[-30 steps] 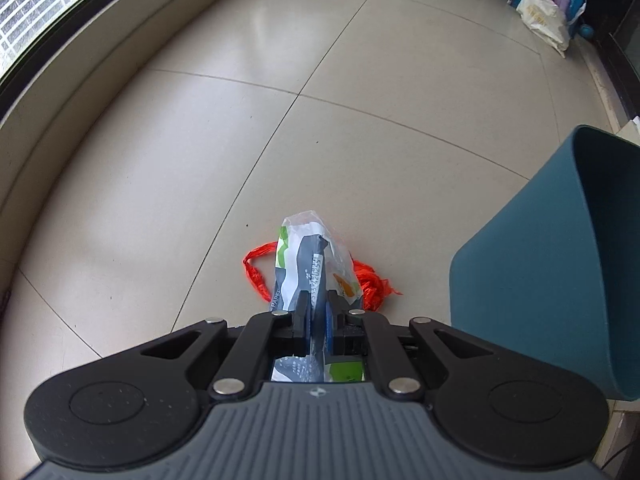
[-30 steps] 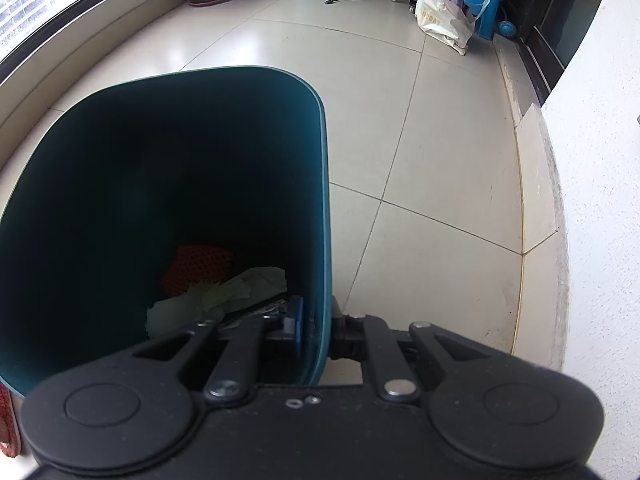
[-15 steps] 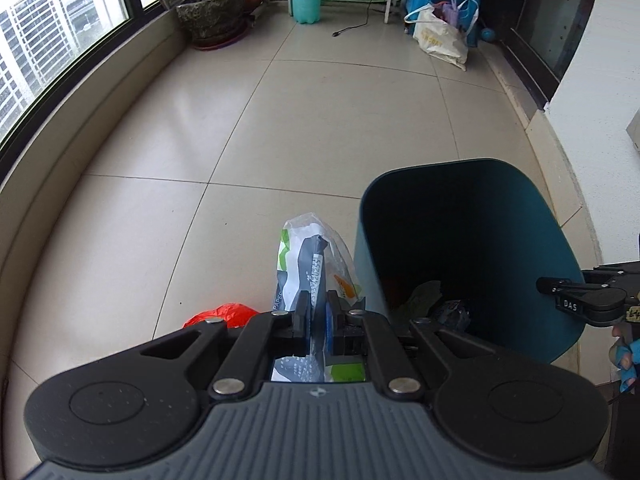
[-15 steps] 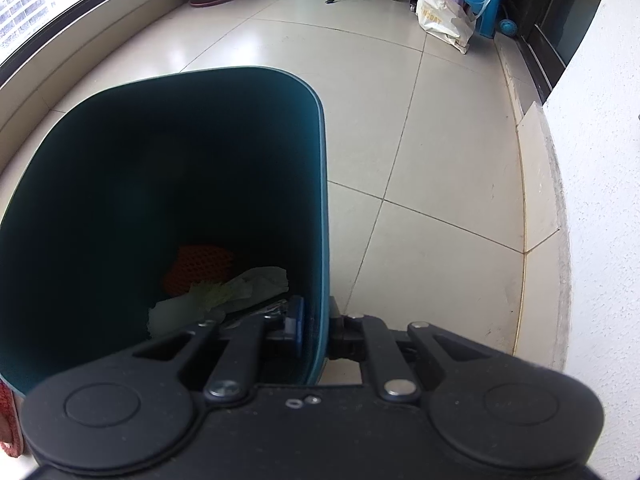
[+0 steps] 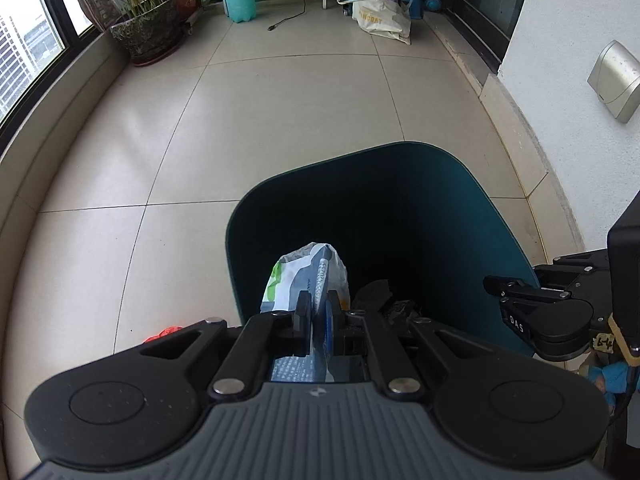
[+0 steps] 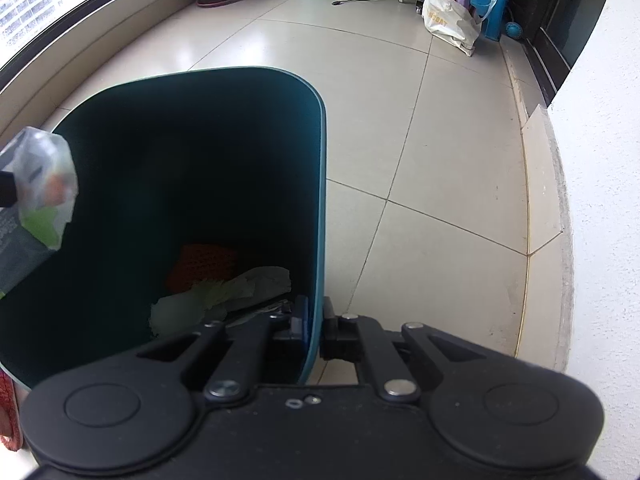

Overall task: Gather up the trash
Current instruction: 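Carry the snack packet into the teal bin and open the left gripper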

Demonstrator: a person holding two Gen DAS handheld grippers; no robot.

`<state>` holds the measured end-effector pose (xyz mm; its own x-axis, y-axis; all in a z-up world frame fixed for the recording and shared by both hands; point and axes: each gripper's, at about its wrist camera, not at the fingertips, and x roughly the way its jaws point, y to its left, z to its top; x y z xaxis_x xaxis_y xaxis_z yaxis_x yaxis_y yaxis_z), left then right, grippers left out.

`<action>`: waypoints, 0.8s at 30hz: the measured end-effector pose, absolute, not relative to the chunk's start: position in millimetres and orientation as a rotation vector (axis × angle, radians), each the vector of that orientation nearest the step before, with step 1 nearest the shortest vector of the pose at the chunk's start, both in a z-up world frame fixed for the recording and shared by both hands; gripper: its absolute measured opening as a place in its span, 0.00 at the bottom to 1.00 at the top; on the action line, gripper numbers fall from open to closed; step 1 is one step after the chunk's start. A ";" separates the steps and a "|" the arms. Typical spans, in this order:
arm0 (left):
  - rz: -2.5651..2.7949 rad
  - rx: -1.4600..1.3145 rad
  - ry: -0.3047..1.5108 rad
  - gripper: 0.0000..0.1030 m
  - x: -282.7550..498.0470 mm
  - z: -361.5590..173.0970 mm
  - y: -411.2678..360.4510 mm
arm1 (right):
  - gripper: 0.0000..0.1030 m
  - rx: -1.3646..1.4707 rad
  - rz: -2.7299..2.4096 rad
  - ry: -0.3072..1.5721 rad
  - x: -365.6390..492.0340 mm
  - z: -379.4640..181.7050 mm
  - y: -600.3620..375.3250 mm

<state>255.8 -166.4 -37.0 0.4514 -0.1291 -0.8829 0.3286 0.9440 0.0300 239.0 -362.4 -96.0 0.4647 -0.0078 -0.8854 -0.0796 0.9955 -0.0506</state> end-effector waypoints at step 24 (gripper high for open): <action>-0.312 0.264 1.307 0.07 273.1 -142.0 -212.4 | 0.05 -0.091 0.059 1.081 234.0 -94.7 -365.0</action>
